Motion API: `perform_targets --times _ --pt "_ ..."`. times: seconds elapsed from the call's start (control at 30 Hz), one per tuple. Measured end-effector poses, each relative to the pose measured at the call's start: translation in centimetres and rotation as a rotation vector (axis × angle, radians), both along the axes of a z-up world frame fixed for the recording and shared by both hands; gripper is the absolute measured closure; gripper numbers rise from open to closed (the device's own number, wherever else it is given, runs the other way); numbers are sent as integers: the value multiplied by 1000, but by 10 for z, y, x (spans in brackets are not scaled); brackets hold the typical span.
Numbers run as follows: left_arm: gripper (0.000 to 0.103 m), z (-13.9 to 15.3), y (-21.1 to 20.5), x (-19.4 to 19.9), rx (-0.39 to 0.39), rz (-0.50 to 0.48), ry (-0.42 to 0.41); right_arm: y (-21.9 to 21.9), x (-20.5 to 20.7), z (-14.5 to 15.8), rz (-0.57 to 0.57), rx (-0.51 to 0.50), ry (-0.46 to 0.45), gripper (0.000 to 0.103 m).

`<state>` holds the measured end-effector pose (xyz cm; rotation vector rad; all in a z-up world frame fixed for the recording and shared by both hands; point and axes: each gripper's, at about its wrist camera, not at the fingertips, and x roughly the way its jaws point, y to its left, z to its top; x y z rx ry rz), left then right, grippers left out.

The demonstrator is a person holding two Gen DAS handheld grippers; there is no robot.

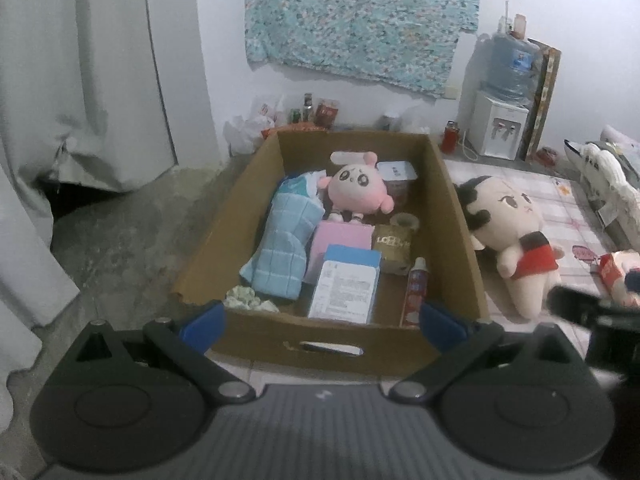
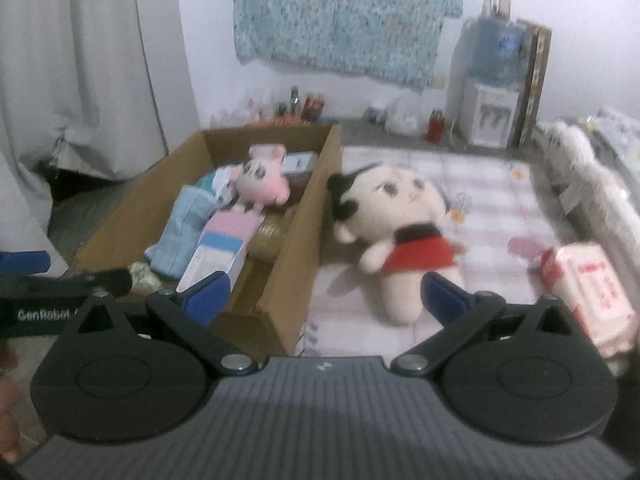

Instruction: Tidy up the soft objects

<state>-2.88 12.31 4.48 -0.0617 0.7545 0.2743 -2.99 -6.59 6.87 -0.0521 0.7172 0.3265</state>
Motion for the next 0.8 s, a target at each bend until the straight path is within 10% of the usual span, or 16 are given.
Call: perform_targets --times 0.8 --pt "0 -12 17 3 -4 39 137 30 14 -33 -1 48 217 1"
